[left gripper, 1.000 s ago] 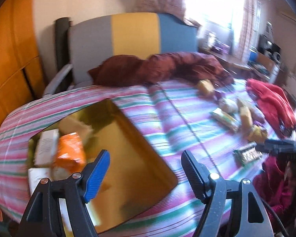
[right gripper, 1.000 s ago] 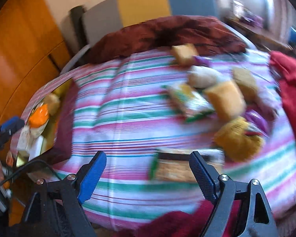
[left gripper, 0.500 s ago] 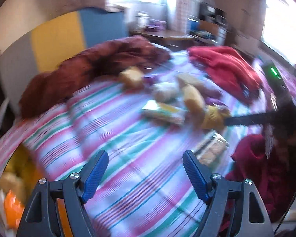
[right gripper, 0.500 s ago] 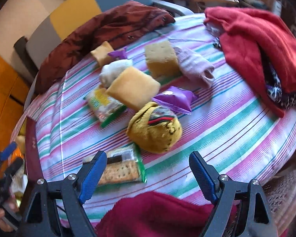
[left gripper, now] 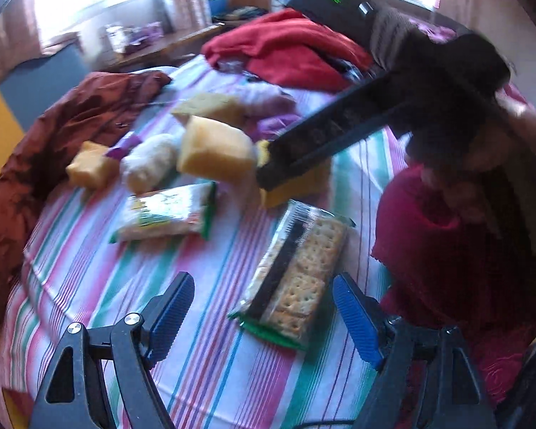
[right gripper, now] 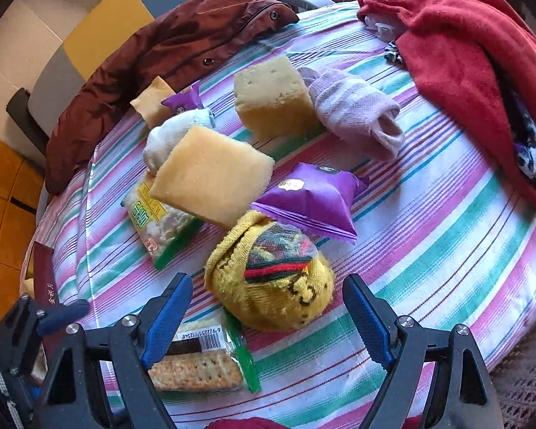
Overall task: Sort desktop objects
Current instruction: 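Lower the left gripper to the cracker pack while the right grasps the yellow sock bundle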
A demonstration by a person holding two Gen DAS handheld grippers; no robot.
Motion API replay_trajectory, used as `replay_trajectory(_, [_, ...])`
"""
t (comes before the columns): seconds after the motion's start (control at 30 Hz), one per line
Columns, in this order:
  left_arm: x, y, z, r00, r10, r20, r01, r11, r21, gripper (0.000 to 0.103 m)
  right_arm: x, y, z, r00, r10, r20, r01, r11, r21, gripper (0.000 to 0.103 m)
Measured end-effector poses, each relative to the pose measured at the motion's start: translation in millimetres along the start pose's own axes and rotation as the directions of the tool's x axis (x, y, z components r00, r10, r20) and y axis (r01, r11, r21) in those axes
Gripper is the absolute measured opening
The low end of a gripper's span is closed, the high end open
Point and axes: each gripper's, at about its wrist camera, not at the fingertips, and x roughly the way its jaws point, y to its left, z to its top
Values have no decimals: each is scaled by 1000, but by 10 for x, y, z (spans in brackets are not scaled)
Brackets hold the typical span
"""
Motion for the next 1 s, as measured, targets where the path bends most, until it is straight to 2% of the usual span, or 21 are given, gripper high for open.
replay_trajectory(0.23, [264,11,62,998,-42,-55,44,998,40,82,53,12,0,1000,-6,-15,6,1000,-14,86])
replay_trajectory(0.33, [378,46,59,995,-59,-80,61,998,22,82,51,-2,8,1000,-14,-10,14,1000,-10,86])
replay_trajectory(0.43, [440,168,42,991,-114,-67,110,992,-67,83,57,2,13,1000,-22,-8,22,1000,-16,86])
replay_trajectory(0.53, [444,231,16,994,-99,-47,93,990,-106,84,66,29,21,998,-60,4,60,998,-37,76])
replay_trajectory(0.57, [445,235,9,995,-88,-42,83,990,-113,84,60,32,24,998,-61,9,62,997,-41,64])
replay_trajectory(0.67, [440,229,-7,997,-72,-34,67,990,-127,84,52,23,24,998,-64,13,65,997,-50,60])
replay_trajectory(0.73, [424,217,-13,998,-61,-32,57,990,-127,81,44,20,24,998,-64,16,65,997,-50,59])
replay_trajectory(0.8, [386,192,-29,998,-50,-27,46,991,-124,72,31,5,21,998,-62,17,63,997,-45,58])
replay_trajectory(0.87, [351,158,-61,999,-38,-21,36,993,-113,69,27,5,20,998,-63,18,63,997,-45,57])
replay_trajectory(0.9, [333,150,-80,999,-42,-17,39,993,-115,64,26,8,22,998,-62,19,63,997,-47,56])
replay_trajectory(1.0, [267,131,-152,999,-40,-12,38,990,-134,62,17,40,25,998,-57,28,58,997,-59,52])
